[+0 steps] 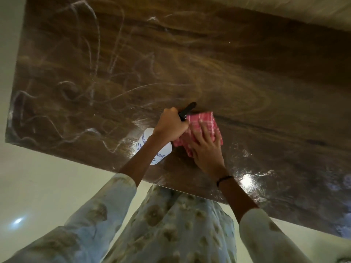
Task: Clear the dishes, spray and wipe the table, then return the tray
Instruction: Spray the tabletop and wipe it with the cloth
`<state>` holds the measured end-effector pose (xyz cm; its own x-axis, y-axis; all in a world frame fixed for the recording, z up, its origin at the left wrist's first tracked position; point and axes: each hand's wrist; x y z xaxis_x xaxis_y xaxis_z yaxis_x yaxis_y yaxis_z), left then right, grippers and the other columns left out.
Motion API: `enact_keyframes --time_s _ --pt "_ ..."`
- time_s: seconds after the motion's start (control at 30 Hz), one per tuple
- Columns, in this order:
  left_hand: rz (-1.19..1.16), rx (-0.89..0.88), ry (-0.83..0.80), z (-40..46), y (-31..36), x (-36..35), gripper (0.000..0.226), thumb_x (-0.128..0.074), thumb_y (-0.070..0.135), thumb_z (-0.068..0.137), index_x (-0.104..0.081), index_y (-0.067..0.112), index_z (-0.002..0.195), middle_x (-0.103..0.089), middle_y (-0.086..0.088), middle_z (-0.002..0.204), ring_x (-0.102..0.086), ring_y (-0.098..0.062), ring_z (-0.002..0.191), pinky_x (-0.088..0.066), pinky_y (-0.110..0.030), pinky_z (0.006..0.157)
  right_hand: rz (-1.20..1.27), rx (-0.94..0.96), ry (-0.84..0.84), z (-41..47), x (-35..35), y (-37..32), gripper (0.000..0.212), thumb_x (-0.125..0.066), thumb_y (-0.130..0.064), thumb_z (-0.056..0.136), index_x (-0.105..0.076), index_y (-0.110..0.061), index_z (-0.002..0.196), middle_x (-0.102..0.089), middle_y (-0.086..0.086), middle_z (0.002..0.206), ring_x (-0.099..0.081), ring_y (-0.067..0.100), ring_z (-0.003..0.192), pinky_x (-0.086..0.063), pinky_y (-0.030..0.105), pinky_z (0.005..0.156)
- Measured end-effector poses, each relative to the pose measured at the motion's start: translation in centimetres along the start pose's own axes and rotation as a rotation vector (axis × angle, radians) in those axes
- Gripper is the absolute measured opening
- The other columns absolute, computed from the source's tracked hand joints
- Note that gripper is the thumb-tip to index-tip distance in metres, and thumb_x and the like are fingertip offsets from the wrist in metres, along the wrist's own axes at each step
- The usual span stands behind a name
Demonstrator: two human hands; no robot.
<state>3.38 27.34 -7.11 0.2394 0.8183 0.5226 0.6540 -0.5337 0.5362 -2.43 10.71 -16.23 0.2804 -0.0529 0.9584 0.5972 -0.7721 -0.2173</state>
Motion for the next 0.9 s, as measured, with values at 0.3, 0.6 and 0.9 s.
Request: enact_keyframes --time_s 0.3,0.6,0.9 --pt "0.062 -0.03 -0.042 1.1 1.2 -0.2 0.014 -0.056 0.016 0.087 -0.055 0.004 0.094 -0.039 -0.004 0.085 -0.048 -0.023 0.078 -0.041 -0.033 0.071 0.064 -0.343 0.053 2.0 2.4 7.5 0.06 -0.053 -0.027 0.092 -0.029 -0.039 0.145 -0.018 -0.001 0.159 -0.009 0.033 0.146 -0.02 0.07 0.105" --pt "0.026 -0.108 0.001 3.0 3.5 0.1 0.009 -0.058 0.013 0.081 -0.056 0.004 0.08 -0.048 -0.007 0.073 -0.056 -0.031 0.067 -0.045 -0.035 0.061 0.007 -0.004 0.071 5.4 1.9 4.7 0.06 -0.064 -0.028 0.081 -0.04 -0.029 0.136 -0.037 0.009 0.15 -0.025 0.037 0.142 -0.02 0.068 0.106" --pt "0.045 -0.121 0.0 5.7 6.2 0.5 0.014 -0.058 0.015 0.086 -0.053 0.002 0.091 -0.046 -0.006 0.08 -0.048 -0.018 0.068 -0.038 -0.028 0.06 0.055 -0.308 0.054 6.5 4.2 11.2 0.059 -0.054 -0.028 0.091 -0.031 -0.038 0.145 -0.021 0.0 0.158 -0.011 0.034 0.146 -0.019 0.068 0.105"
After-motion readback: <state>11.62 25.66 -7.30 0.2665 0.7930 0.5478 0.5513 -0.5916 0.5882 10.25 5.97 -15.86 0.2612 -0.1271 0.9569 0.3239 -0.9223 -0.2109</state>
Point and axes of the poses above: each hand's wrist, its own z-axis towards the middle knuckle, its own x-axis out of the back of the hand, y = z × x
